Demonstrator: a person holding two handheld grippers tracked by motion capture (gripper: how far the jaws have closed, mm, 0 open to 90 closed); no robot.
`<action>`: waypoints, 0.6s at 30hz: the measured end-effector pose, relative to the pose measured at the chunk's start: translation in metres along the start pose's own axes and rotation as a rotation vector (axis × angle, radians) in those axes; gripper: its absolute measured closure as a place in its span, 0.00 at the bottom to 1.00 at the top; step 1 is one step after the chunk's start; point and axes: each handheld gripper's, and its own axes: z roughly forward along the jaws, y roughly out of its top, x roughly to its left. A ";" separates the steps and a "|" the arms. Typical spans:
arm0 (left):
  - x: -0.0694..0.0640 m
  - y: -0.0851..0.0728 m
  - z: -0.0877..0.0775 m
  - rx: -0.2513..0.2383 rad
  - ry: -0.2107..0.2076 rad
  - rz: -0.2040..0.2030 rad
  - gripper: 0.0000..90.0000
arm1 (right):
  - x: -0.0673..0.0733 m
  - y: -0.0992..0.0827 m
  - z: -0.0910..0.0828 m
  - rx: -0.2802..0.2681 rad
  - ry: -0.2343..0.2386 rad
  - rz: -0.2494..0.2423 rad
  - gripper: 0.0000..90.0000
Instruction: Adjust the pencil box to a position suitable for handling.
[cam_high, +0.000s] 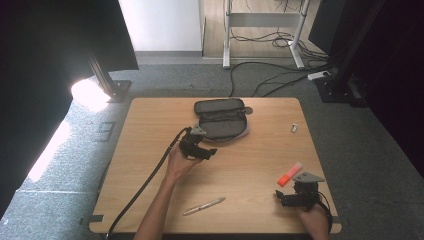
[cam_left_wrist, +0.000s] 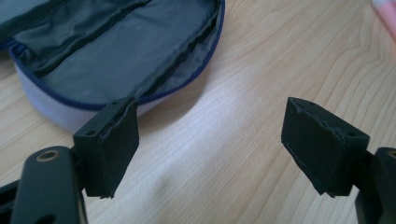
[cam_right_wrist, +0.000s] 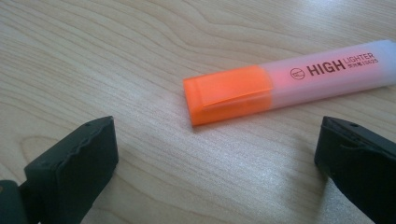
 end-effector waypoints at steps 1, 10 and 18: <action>0.000 0.002 0.001 -0.001 0.000 0.000 0.21 | 0.000 0.000 0.000 0.000 0.000 0.000 0.00; 0.004 0.020 0.018 -0.001 -0.015 0.014 0.25 | 0.000 0.000 0.000 0.000 0.000 0.000 0.00; 0.007 0.031 0.038 0.029 -0.049 0.029 0.27 | 0.000 0.000 0.000 0.000 0.000 -0.001 0.00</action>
